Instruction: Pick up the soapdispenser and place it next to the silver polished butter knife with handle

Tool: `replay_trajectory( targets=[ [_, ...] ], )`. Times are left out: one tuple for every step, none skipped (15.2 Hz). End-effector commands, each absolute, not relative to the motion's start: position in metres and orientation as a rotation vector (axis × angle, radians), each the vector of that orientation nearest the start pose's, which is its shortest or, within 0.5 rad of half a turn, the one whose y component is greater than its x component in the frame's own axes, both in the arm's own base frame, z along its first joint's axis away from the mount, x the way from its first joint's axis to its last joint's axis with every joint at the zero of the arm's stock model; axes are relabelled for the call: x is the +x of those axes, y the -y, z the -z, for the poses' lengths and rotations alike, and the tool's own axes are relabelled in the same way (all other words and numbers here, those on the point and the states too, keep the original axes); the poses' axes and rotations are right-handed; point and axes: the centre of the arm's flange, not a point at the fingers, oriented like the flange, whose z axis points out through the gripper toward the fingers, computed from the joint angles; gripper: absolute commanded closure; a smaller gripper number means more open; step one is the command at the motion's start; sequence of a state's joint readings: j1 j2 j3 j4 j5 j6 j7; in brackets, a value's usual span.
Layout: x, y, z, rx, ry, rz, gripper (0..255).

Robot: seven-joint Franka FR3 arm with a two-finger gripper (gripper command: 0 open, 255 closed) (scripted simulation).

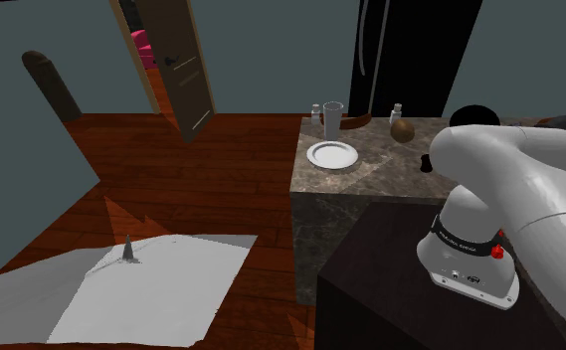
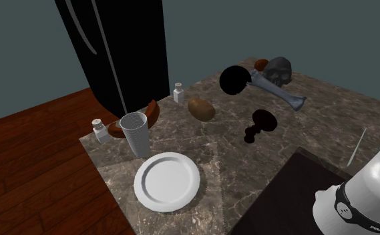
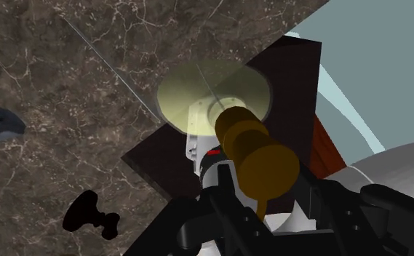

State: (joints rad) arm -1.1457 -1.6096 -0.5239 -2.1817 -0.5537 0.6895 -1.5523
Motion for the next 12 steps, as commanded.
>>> replay_trajectory(
  targets=[
    [-0.258,0.013,-0.59,-3.086,-0.054,0.281,255],
    [-0.258,0.013,-0.585,-3.086,-0.054,0.281,255],
    [-0.258,0.013,-0.58,-3.086,-0.054,0.281,255],
    [-0.258,0.013,-0.575,-3.086,-0.054,0.281,255],
    [-0.258,0.013,-0.569,-3.086,-0.054,0.281,255],
    [-0.258,0.013,-0.564,-3.086,-0.054,0.281,255],
    [-0.258,0.013,-0.559,-3.086,-0.054,0.281,255],
    [-0.258,0.013,-0.553,-3.086,-0.054,0.281,255],
    [-0.258,0.013,-0.548,-3.086,-0.054,0.281,255],
    [-0.258,0.013,-0.543,-3.086,-0.054,0.281,255],
    [-0.258,0.013,-0.538,-3.086,-0.054,0.281,255],
    [-0.258,0.013,-0.532,-3.086,-0.054,0.281,255]
  ],
)
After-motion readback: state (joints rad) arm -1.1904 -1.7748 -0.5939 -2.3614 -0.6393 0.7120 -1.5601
